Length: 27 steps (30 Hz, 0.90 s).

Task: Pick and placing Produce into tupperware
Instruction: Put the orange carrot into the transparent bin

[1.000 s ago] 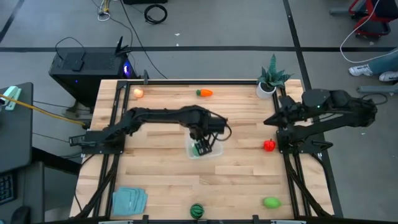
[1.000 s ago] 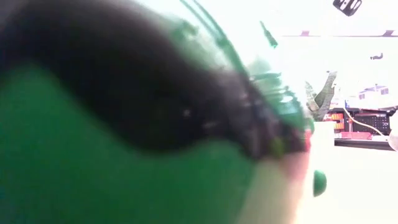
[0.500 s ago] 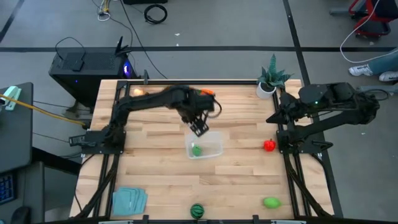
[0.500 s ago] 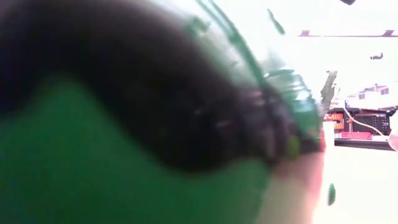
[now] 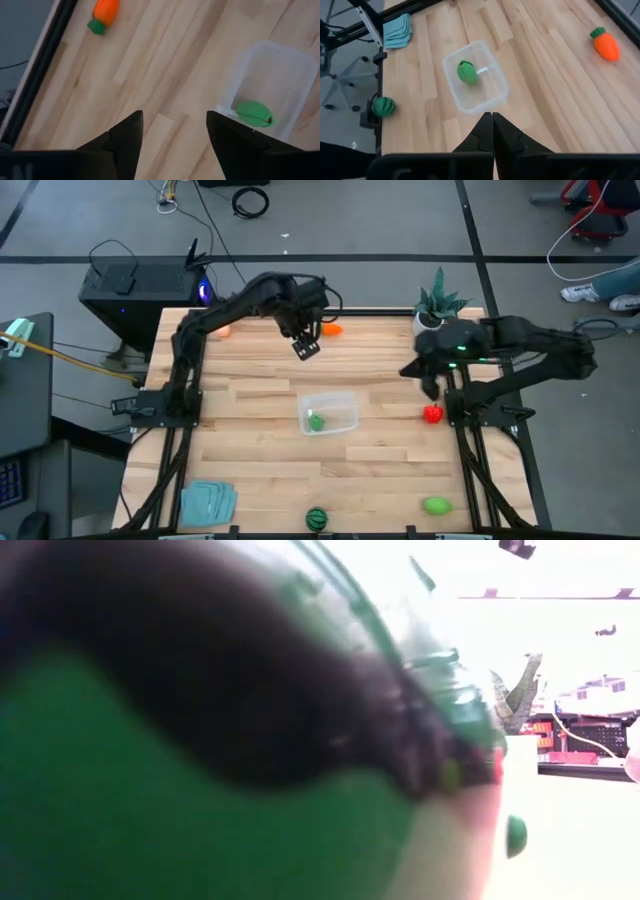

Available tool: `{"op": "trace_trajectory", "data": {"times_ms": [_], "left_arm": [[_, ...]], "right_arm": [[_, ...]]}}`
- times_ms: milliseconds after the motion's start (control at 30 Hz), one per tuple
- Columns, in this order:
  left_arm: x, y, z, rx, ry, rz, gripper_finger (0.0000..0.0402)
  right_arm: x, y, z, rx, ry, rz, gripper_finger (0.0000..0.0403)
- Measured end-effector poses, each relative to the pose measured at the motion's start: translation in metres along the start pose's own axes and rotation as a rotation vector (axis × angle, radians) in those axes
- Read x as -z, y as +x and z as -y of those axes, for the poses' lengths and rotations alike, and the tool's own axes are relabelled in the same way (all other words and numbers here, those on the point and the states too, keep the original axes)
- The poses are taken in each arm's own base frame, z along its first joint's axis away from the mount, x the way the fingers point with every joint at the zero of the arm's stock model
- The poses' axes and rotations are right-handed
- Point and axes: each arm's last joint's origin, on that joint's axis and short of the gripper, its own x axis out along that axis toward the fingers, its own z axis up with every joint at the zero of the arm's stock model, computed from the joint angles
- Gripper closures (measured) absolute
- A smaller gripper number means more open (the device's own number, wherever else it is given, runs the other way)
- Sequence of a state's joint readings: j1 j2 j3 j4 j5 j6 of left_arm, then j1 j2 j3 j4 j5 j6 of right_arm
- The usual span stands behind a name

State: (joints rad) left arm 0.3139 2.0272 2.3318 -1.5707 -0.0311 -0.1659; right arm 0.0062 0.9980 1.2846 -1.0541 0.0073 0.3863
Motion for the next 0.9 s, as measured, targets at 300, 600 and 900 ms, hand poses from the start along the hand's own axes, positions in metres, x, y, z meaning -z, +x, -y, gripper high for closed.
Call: {"op": "trace_trajectory", "data": {"times_ms": [300, 600, 900], "left_arm": [[0.009, -0.025, -0.008, 0.003, 0.01, 0.061, 0.019], [0.023, -0.059, -0.011, 0.008, -0.01, 0.158, 0.0194], [0.026, -0.071, -0.016, 0.006, -0.117, 0.219, 0.0198]], "right_arm": [[-0.048, 0.058, 0.065, -0.013, 0.171, -0.116, 0.0402], [-0.1, 0.109, 0.14, -0.065, 0.198, -0.183, 0.0402], [-0.135, 0.153, 0.211, -0.042, 0.186, -0.305, 0.0403]]}}
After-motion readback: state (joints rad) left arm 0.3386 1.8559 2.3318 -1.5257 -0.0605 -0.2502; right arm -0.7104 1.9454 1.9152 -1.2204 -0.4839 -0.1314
